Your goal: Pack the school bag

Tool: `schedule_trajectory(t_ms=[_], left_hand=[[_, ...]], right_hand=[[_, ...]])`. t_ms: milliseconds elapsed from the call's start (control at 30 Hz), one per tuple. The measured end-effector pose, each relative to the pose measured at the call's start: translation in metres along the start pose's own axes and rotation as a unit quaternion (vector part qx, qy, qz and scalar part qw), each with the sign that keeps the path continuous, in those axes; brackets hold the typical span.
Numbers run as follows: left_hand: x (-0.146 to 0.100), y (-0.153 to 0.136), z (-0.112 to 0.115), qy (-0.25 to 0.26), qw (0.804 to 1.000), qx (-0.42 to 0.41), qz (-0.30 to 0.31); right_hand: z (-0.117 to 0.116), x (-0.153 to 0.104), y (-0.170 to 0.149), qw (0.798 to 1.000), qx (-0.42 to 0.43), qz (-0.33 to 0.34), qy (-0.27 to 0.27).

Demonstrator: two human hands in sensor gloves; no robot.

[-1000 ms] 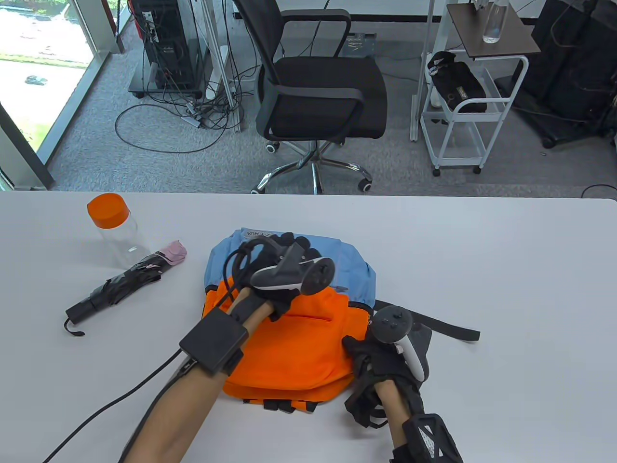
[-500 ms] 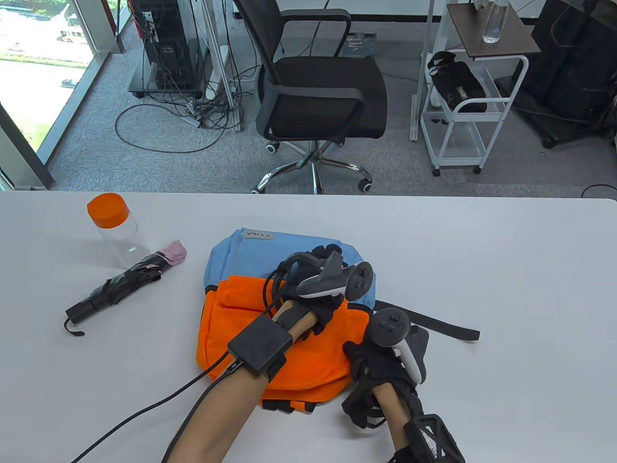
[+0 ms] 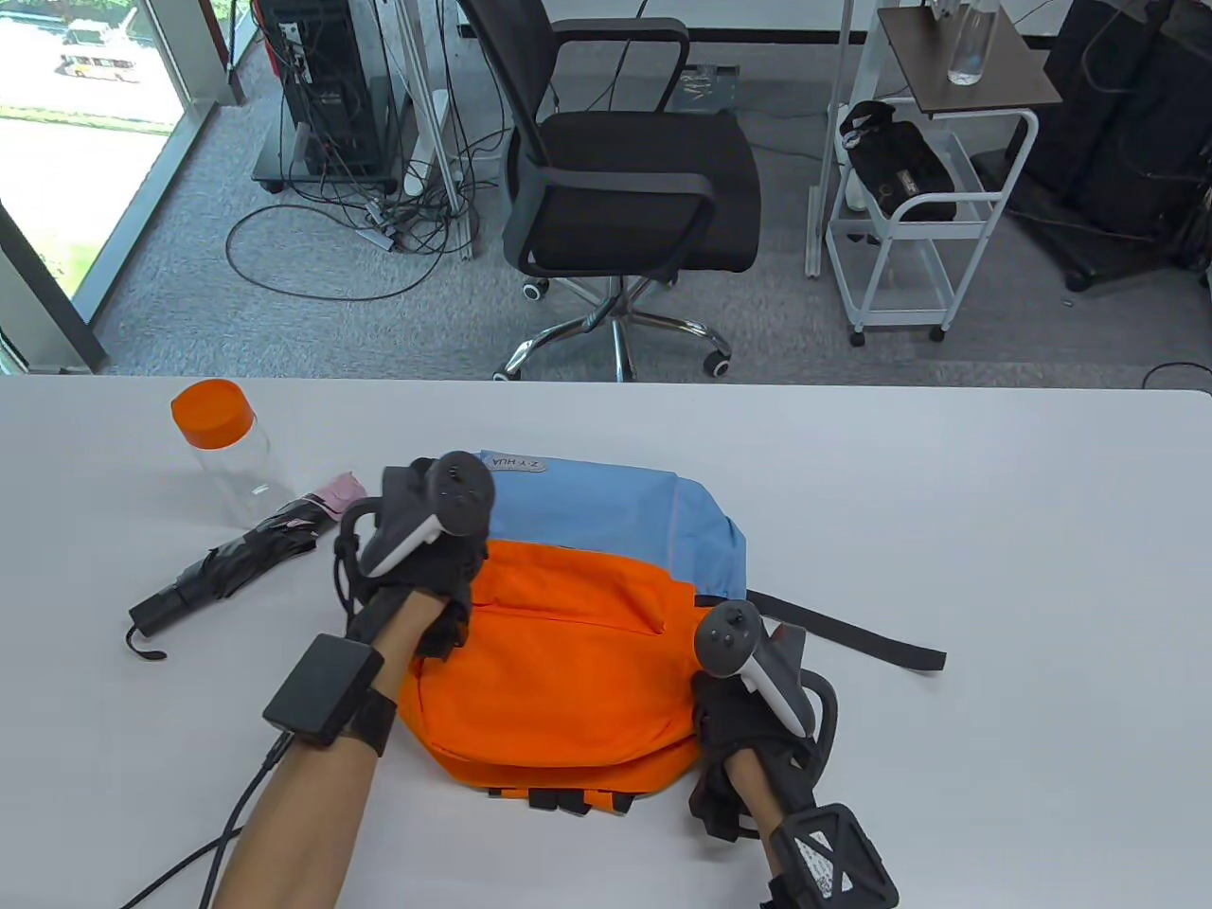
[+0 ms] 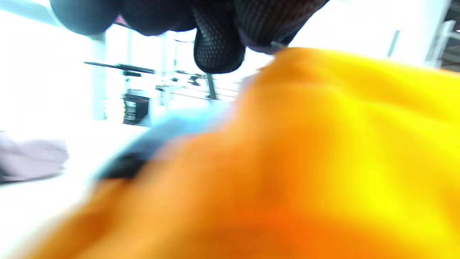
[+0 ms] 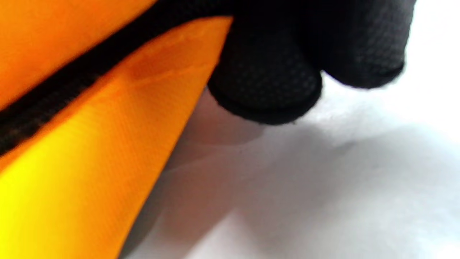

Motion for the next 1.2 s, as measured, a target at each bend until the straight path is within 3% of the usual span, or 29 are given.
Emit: schedule_trajectory(t_ms=[67, 133, 200, 267, 333, 367, 433, 467, 567, 633, 667, 700, 800, 833, 933, 967, 1000, 1067, 1133, 1167, 1200], left_hand=[[0.0, -0.021, 0.013, 0.004, 1.0, -0.025, -0.007], [-0.003, -0.024, 0.017, 0.008, 1.0, -0.01, 0.0], [-0.01, -0.029, 0.014, -0.025, 0.999, -0.036, 0.0], [-0.022, -0.034, 0.009, -0.023, 0.998, -0.056, 0.009], [-0.039, -0.041, 0.011, -0.059, 0.996, -0.067, 0.009], [-0.052, -0.046, 0.015, -0.085, 0.994, -0.07, 0.007], [-0.07, -0.054, 0.022, -0.105, 0.992, -0.077, 0.002], [-0.082, -0.06, 0.029, -0.141, 0.986, -0.083, -0.007], [-0.111, -0.074, 0.048, -0.245, 0.952, -0.185, -0.026], [-0.124, -0.074, 0.069, -0.287, 0.916, -0.279, -0.018], [-0.13, -0.071, 0.081, -0.33, 0.889, -0.317, -0.015], [-0.131, -0.069, 0.087, -0.327, 0.88, -0.346, -0.007], [-0.127, -0.063, 0.081, -0.278, 0.894, -0.353, -0.006], [-0.126, -0.062, 0.075, -0.264, 0.896, -0.358, -0.006], [-0.118, -0.061, 0.035, -0.17, 0.906, -0.388, 0.013], [-0.115, -0.065, 0.02, -0.134, 0.893, -0.428, 0.017], [-0.114, -0.069, 0.009, -0.106, 0.869, -0.483, 0.027], [-0.115, -0.077, -0.019, -0.042, 0.761, -0.645, 0.058], [-0.118, -0.074, -0.035, -0.026, 0.696, -0.709, 0.111], [-0.121, -0.071, -0.039, -0.029, 0.691, -0.711, 0.126], [-0.126, -0.065, -0.037, -0.03, 0.73, -0.67, 0.126]], right_hand=[[0.001, -0.001, 0.008, 1.0, 0.019, 0.018, -0.012], [-0.003, -0.003, 0.019, 0.999, -0.024, 0.018, -0.022], [-0.001, -0.009, 0.019, 0.994, -0.093, 0.015, -0.056], [0.01, -0.02, 0.017, 0.99, -0.107, 0.022, -0.085], [0.028, -0.036, 0.018, 0.984, -0.113, 0.038, -0.13], [0.036, -0.046, 0.022, 0.981, -0.107, 0.084, -0.141], [0.038, -0.057, 0.03, 0.976, -0.101, 0.159, -0.112], [0.031, -0.067, 0.039, 0.968, -0.102, 0.224, -0.05], [-0.003, -0.087, 0.054, 0.929, -0.193, 0.303, 0.085], [-0.024, -0.094, 0.062, 0.904, -0.296, 0.298, 0.076], [-0.035, -0.093, 0.067, 0.886, -0.367, 0.279, 0.041], [-0.04, -0.089, 0.071, 0.874, -0.404, 0.27, 0.005], [-0.043, -0.078, 0.081, 0.853, -0.419, 0.272, -0.151], [-0.039, -0.077, 0.082, 0.852, -0.412, 0.277, -0.167], [0.0, -0.084, 0.086, 0.894, -0.287, 0.279, -0.2], [0.021, -0.089, 0.088, 0.91, -0.214, 0.285, -0.214], [0.035, -0.092, 0.089, 0.917, -0.172, 0.282, -0.224], [0.075, -0.097, 0.087, 0.923, -0.072, 0.265, -0.27], [0.102, -0.093, 0.083, 0.938, 0.025, 0.234, -0.254], [0.11, -0.09, 0.082, 0.941, 0.065, 0.227, -0.243], [0.119, -0.086, 0.082, 0.938, 0.116, 0.222, -0.239]])
Point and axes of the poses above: the tracker on the back of each hand, its own y axis roughly to the thumb side, its own x axis roughly from the wrist to the fingertips, z = x × y, the point moved 1 cm from there along x, roughly from the wrist to the fingertips, and after that the axes turned 1 degree about -x, right-handed, at the moved point
